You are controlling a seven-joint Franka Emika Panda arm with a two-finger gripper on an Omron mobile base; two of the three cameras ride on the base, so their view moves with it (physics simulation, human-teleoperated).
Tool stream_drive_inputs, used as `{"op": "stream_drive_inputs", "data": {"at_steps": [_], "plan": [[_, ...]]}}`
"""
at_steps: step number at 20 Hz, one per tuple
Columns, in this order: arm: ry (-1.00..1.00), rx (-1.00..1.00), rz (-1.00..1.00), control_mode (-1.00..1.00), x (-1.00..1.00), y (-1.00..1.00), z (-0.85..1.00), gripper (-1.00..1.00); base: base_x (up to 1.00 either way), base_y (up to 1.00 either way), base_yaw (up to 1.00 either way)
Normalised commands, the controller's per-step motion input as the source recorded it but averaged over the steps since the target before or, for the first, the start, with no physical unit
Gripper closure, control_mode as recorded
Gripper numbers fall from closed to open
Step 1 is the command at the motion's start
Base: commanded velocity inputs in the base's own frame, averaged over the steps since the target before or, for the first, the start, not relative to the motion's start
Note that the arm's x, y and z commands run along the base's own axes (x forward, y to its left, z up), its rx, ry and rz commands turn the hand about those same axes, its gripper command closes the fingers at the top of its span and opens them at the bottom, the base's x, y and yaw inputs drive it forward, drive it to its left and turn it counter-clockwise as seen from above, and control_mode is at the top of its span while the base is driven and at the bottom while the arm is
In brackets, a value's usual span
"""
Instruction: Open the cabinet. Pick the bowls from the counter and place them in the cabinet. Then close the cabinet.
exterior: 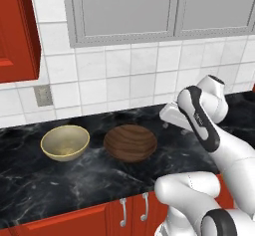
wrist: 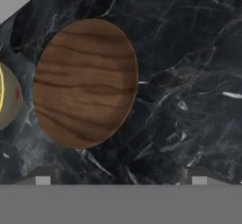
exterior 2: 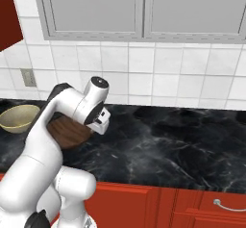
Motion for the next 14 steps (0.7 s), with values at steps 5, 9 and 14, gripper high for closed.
{"op": "stream_drive_inputs", "data": {"at_steps": [5,9,14], "plan": [[0.09,0.00,0.00,-1.00,0.24,0.15,-0.55,-1.00,0.00,0.00,0.00],[-0.03,0.04,-0.03,-1.00,0.31,0.25,-0.51,-1.00,0.00,0.00,0.00],[-0.08,0.06,-0.06,-1.00,0.32,0.15,-0.38,-1.00,0.00,0.00,0.00]]}}
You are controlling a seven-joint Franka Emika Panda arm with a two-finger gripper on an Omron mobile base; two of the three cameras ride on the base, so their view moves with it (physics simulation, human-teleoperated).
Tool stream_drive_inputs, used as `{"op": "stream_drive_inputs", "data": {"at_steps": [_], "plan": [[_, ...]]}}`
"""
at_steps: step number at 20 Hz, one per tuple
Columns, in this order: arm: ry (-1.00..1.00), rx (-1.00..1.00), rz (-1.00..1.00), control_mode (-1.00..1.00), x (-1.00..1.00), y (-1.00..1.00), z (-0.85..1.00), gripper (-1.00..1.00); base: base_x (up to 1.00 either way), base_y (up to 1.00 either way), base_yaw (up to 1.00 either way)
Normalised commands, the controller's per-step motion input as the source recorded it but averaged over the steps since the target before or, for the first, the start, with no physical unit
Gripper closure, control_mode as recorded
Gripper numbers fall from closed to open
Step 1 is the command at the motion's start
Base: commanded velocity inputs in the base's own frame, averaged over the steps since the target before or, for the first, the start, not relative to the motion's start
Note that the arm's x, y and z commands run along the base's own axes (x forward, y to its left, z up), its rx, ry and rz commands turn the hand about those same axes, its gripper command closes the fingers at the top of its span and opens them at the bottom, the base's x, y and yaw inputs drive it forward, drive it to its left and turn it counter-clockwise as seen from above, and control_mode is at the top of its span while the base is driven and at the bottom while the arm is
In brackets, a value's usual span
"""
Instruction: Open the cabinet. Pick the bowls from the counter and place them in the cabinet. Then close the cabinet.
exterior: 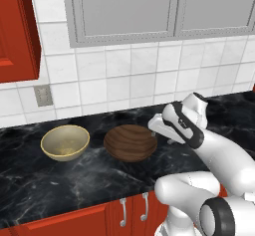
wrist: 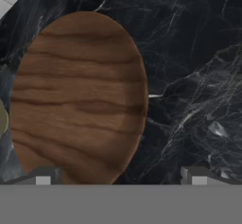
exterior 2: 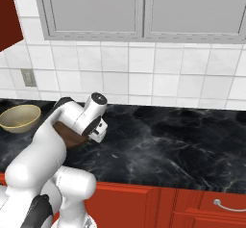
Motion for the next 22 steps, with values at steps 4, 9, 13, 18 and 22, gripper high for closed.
{"op": "stream_drive_inputs", "data": {"at_steps": [4,9,13,18,22], "plan": [[-0.01,0.05,-0.06,-1.00,0.29,0.01,-0.32,-1.00,0.00,0.00,0.00],[0.00,0.00,-0.07,-1.00,0.28,0.01,-0.13,-1.00,0.00,0.00,0.00],[0.00,0.00,-0.07,-1.00,0.34,0.11,-0.10,-1.00,0.00,0.00,0.00],[0.00,0.00,-0.06,-1.00,0.20,0.09,-0.04,-1.00,0.00,0.00,0.00],[0.00,0.00,-0.04,-1.00,0.15,0.08,-0.20,-1.00,0.00,0.00,0.00]]}}
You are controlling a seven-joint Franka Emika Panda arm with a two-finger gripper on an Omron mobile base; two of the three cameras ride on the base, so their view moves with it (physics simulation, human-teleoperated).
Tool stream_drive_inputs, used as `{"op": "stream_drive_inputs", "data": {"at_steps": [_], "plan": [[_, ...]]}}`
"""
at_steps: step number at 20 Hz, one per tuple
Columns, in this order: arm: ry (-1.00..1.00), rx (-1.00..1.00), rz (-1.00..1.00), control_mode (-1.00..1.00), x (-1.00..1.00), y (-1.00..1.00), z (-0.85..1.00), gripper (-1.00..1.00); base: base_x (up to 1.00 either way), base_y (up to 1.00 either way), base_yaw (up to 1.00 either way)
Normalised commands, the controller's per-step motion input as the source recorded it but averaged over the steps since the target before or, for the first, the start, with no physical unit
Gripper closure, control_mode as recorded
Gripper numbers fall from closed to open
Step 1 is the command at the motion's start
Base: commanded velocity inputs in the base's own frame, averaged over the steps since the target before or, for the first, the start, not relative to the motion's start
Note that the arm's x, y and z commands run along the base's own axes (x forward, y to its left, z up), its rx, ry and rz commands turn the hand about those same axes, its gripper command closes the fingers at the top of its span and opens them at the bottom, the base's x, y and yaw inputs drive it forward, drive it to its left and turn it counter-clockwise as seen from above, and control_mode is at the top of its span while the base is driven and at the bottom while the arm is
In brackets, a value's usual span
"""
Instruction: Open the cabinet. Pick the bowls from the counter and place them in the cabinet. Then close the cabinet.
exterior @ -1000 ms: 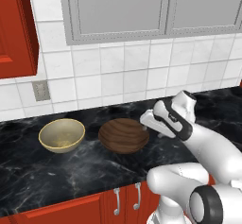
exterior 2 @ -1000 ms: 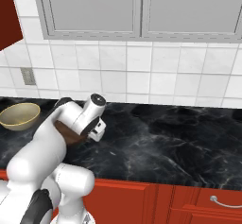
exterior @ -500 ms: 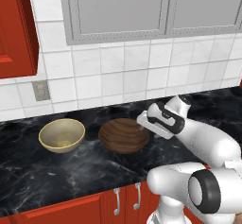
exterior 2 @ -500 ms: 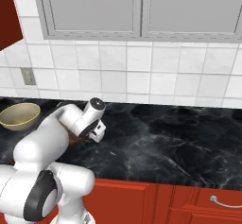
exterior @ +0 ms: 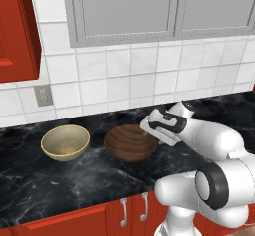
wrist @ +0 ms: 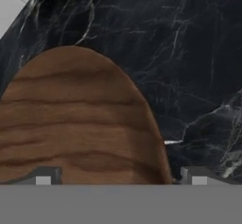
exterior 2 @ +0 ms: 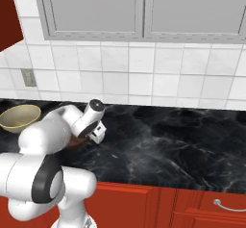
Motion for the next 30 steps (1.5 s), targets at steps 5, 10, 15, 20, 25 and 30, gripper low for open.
{"op": "stream_drive_inputs", "data": {"at_steps": [5,10,15,20,25,30], "plan": [[0.02,0.01,-0.03,-1.00,0.12,0.14,-0.35,-1.00,0.00,0.00,0.00],[0.00,0.00,0.00,-1.00,0.10,0.14,-0.38,-1.00,0.00,0.00,0.00],[0.00,0.01,0.00,-1.00,0.11,0.04,-0.35,-1.00,0.00,0.00,0.00],[0.02,0.00,0.00,-1.00,0.04,0.00,-0.33,-1.00,0.00,0.00,0.00],[0.00,0.02,0.00,-1.00,0.00,-0.07,-0.11,-1.00,0.00,0.00,0.00],[0.00,0.06,0.00,-1.00,-0.03,-0.25,0.00,-1.00,0.00,0.00,0.00]]}}
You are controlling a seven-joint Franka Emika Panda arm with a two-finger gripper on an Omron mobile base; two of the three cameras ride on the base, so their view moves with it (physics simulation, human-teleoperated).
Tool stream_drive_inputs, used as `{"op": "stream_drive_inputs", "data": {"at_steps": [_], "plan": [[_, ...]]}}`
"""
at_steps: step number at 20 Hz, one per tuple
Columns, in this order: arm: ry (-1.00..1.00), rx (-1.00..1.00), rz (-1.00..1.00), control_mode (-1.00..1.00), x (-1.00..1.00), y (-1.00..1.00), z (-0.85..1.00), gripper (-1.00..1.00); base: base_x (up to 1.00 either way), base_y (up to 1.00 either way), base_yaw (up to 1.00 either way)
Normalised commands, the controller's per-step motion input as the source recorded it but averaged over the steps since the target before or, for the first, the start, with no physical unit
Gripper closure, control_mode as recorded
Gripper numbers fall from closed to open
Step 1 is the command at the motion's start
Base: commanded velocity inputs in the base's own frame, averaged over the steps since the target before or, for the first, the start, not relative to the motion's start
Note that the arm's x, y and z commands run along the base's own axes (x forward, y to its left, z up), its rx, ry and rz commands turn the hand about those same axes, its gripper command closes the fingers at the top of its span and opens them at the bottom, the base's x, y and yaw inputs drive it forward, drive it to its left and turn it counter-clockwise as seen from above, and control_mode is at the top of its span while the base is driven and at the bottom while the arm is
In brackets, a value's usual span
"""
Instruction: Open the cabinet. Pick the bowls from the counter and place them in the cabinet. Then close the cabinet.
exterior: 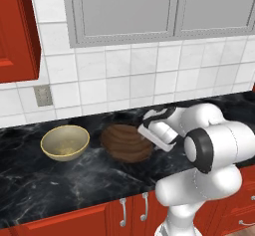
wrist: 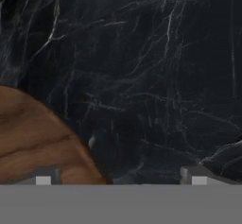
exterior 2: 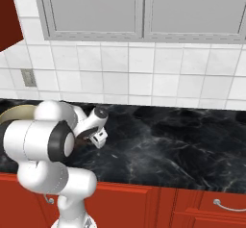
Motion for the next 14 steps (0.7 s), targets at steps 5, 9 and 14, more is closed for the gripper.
{"op": "stream_drive_inputs", "data": {"at_steps": [5,9,14], "plan": [[0.00,0.03,0.00,-1.00,-0.13,0.00,-0.05,-1.00,0.00,0.00,0.00],[0.00,0.00,0.05,-1.00,-0.06,0.94,-0.29,-1.00,0.00,0.00,0.00],[0.00,0.00,0.07,-1.00,0.00,1.00,-0.15,-1.00,0.00,0.00,0.00]]}}
